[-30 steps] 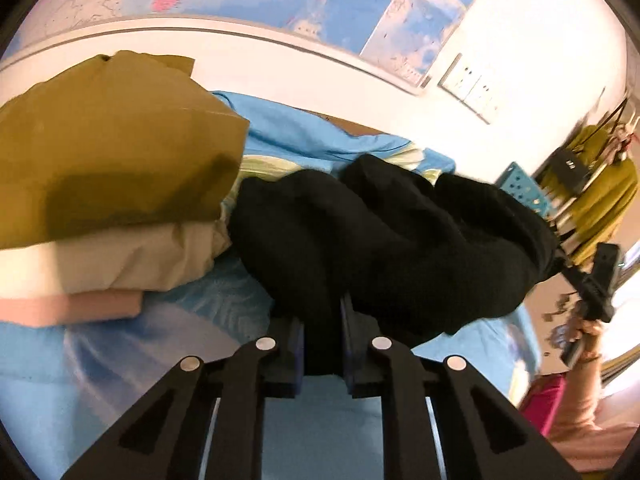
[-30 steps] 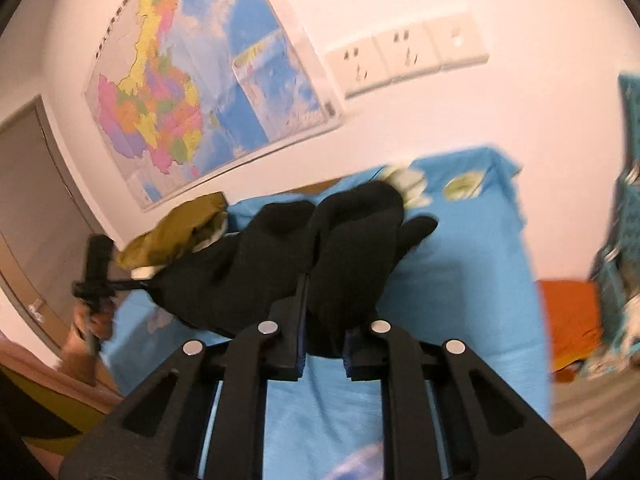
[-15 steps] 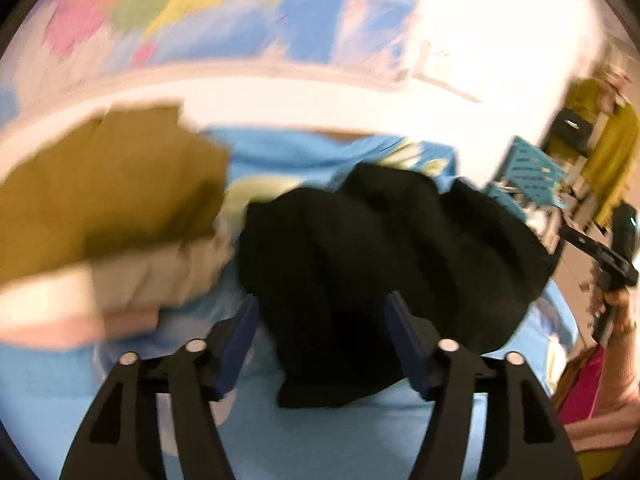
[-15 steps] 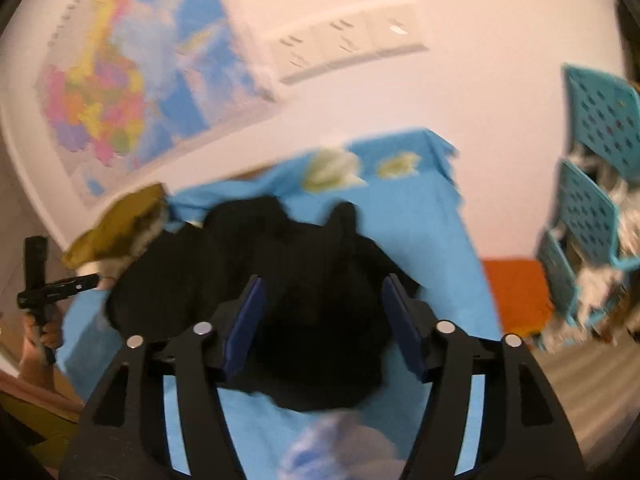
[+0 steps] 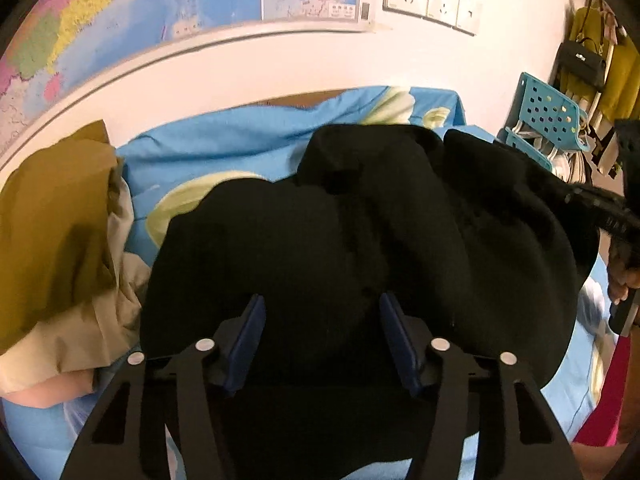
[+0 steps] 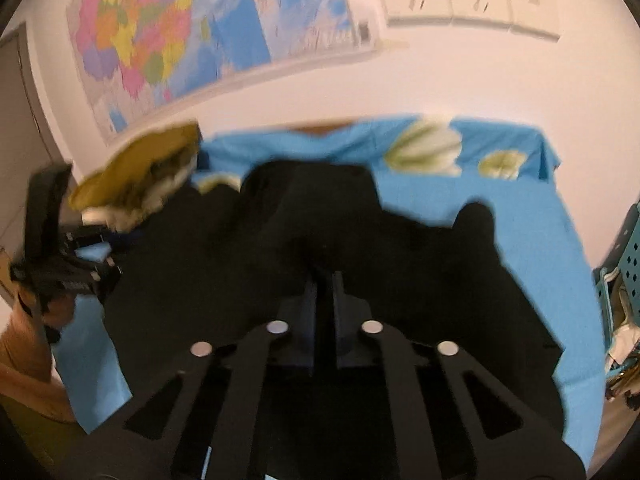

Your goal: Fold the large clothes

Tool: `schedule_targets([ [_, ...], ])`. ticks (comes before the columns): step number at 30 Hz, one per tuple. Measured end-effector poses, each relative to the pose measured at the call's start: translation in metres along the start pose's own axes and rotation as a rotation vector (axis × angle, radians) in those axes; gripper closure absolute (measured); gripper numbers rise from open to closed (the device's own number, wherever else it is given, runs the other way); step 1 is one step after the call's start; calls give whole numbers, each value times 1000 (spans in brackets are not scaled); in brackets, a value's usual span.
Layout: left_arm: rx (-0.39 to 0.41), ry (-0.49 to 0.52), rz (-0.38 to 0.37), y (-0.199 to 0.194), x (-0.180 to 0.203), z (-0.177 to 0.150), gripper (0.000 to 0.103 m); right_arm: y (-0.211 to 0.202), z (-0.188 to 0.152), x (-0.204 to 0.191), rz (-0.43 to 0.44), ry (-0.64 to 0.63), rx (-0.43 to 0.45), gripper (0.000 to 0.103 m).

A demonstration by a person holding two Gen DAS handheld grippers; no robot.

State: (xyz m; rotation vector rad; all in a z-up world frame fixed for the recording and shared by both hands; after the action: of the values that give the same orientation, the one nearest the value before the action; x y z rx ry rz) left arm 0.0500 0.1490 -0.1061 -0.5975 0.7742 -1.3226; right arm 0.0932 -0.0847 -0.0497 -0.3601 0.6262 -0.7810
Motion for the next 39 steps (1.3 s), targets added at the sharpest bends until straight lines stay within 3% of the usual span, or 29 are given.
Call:
schedule_targets([
  [12, 33, 20, 74, -5, -2, 15, 62, 2, 23, 1, -9, -9, 36, 99],
  [18, 64, 21, 98, -12, -4, 22, 63, -13, 52, -3, 3, -30, 147, 103],
  [24, 69, 37, 120, -10, -6, 22, 63, 24, 22, 18, -17, 38, 9, 102],
  [29, 65, 29, 115, -7, -9, 21, 53, 10, 10, 28, -34, 75, 21, 66],
  [35, 71, 25, 132, -7, -11, 22, 48, -12, 2, 33, -78, 60, 7, 45],
  [37, 70, 27, 138, -5, -12, 22, 44, -13, -4, 34, -91, 47, -28, 33],
  [39, 66, 27, 136, -4, -11, 22, 43, -6, -12, 36, -106, 38, -74, 30],
])
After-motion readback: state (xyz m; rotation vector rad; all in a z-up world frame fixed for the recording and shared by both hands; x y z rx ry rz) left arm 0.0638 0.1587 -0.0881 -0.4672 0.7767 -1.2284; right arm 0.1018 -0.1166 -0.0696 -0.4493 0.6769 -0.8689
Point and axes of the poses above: each gripper's, at about its wrist camera, not at the fingertips, and y roughly the way its jaws point, x to its right, z to its top, the point moved 7 cm from there along y, roughly the way its jaws point, and after that the axes turned 13 degrees about z, right-handed, at the moved point
